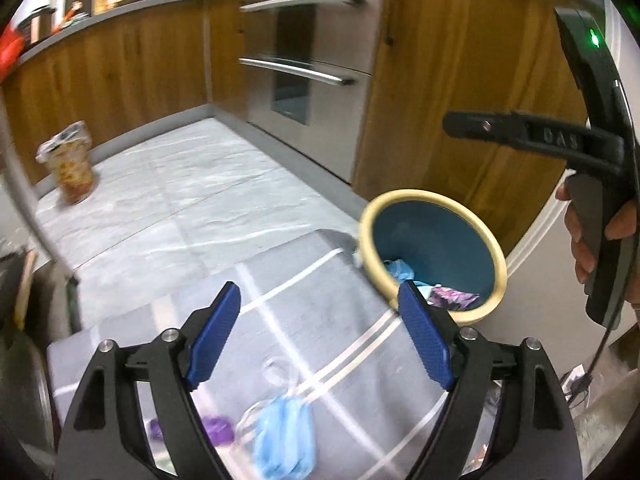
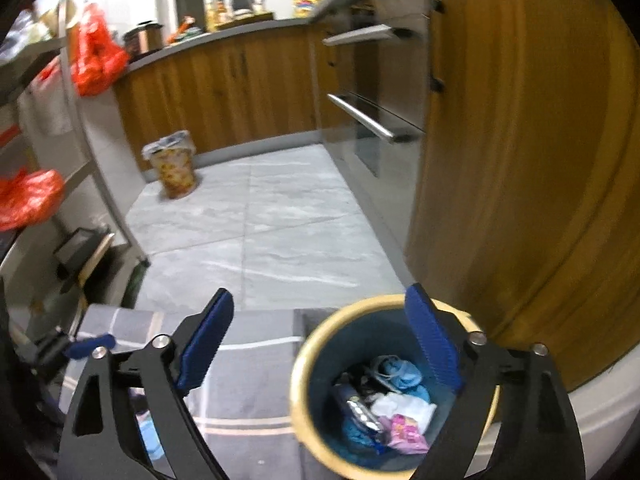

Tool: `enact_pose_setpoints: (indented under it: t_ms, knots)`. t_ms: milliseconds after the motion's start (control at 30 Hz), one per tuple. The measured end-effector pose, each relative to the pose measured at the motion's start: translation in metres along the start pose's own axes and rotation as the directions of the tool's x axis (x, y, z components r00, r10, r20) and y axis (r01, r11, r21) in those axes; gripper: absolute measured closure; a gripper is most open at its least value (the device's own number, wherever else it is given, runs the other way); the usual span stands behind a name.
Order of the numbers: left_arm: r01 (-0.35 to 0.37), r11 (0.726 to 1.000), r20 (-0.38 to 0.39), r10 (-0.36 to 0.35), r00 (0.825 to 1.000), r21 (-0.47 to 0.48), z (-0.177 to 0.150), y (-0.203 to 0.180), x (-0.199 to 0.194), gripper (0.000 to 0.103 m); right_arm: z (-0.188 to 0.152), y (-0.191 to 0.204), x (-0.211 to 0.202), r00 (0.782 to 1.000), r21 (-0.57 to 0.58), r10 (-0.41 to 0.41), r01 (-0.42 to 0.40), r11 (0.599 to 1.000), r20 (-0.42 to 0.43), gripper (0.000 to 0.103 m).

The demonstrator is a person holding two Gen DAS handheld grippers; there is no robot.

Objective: Collect trash
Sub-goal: 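Move both open tools back over the mat toward the bottle and box, then grasp the COLTALIN box with the left tool while the right tool grasps the purple spray bottle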

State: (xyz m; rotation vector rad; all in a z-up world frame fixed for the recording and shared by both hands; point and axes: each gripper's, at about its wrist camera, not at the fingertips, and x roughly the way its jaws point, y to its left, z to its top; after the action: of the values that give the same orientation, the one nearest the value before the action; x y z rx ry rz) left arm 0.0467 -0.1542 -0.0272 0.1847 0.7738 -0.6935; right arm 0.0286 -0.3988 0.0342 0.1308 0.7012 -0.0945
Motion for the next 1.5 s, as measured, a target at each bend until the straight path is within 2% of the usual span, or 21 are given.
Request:
enact_pose_setpoints:
  t_ms: [233, 433, 567, 700, 800, 900, 1000, 1167, 1300, 1500]
  knots:
    - [-0.117, 0.984, 0.011, 0.119, 0.993, -0.134, -0.033, 0.064, -0.068, 0.015, -0.006, 0.069, -0.003, 0.993, -0.041, 0.109, -0.11, 0.993, -0.035, 0.011]
    - [-0.242, 0.943, -0.008, 0.247, 0.969, -0.228, -0.072, 0.119, -0.106, 0.014, -0.017, 0.128, 0.015, 0.974, -0.05, 0.204, -0.21, 0.977, -0.098, 0.011]
    - [-0.31, 0.915, -0.053, 0.307, 0.95, -0.256, -0.099, 0.149, -0.114, 0.014, -0.025, 0.165, 0.034, 0.959, -0.073, 0.238, -0.252, 0.965, -0.155, 0.011]
    - [-0.342, 0.887, -0.113, 0.323, 0.94, -0.309, -0.121, 0.179, -0.111, 0.014, -0.034, 0.191, 0.055, 0.949, -0.105, 0.238, -0.264, 0.959, -0.206, 0.011]
    - [-0.359, 0.879, -0.14, 0.331, 0.933, -0.316, -0.135, 0.192, -0.107, 0.014, -0.042, 0.204, 0.069, 0.938, -0.127, 0.246, -0.283, 0.951, -0.243, 0.011]
    - [-0.387, 0.865, -0.181, 0.345, 0.921, -0.32, -0.142, 0.204, -0.097, 0.014, -0.058, 0.219, 0.082, 0.922, -0.192, 0.253, -0.316, 0.929, -0.293, 0.011]
    - [-0.379, 0.851, -0.197, 0.327, 0.924, -0.364, -0.149, 0.213, -0.092, 0.014, -0.078, 0.233, 0.097, 0.901, -0.268, 0.248, -0.352, 0.897, -0.356, 0.011]
    - [-0.398, 0.842, -0.229, 0.333, 0.914, -0.364, -0.155, 0.219, -0.082, 0.014, -0.113, 0.251, 0.123, 0.834, -0.316, 0.253, -0.44, 0.841, -0.49, 0.013]
    - [-0.403, 0.834, -0.248, 0.329, 0.911, -0.377, -0.161, 0.224, -0.079, 0.014, -0.131, 0.268, 0.136, 0.794, -0.337, 0.25, -0.489, 0.805, -0.554, 0.019]
    - [-0.397, 0.835, -0.262, 0.314, 0.913, -0.382, -0.166, 0.226, -0.076, 0.014, -0.154, 0.297, 0.151, 0.776, -0.412, 0.19, -0.504, 0.759, -0.601, 0.034]
